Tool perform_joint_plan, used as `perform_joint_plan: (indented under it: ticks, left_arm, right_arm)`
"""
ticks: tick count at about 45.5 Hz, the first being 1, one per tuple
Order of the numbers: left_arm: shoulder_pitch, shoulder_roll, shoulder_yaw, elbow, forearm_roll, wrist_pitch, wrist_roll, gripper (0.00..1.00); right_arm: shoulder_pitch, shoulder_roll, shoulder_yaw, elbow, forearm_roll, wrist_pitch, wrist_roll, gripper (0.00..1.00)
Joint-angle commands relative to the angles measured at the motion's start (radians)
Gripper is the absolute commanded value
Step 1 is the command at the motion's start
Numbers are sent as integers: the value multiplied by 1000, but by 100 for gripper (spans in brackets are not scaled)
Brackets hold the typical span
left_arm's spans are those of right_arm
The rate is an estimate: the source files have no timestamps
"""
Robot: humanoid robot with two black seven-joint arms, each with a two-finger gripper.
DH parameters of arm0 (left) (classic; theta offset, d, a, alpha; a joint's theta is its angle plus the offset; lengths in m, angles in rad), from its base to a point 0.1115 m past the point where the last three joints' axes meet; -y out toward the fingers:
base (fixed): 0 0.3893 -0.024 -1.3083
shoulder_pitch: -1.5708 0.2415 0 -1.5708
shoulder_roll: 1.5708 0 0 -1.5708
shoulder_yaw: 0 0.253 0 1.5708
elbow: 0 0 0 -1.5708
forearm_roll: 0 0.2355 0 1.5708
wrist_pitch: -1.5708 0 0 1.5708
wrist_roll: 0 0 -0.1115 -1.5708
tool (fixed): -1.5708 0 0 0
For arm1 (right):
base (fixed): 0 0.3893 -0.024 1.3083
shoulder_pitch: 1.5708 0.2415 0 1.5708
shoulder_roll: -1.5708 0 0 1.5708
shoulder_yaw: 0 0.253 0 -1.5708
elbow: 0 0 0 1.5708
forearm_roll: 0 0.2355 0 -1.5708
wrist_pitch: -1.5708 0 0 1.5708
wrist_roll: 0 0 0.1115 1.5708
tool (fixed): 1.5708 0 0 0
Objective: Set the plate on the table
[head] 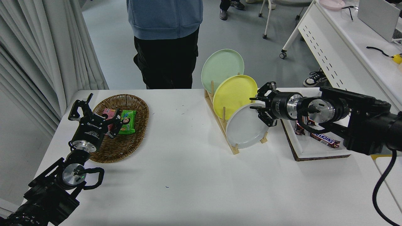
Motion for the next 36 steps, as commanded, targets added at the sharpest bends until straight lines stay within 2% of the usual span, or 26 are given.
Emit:
perform_joint_plan:
  ticks: [1,30,36]
  left_arm:
    - [0,0,-1,0,0,0,0,100]
    - [0,0,1,-1,0,0,0,100]
    - [0,0,-1,-1,0,0,0,100]
  right_arm:
    - [1,-1,3,-4,0,-10,-9,20]
    - [-2,7,17,-17,-5,-23,-14,18]
    - [-2,8,18,-15,-5,-25,-30,9]
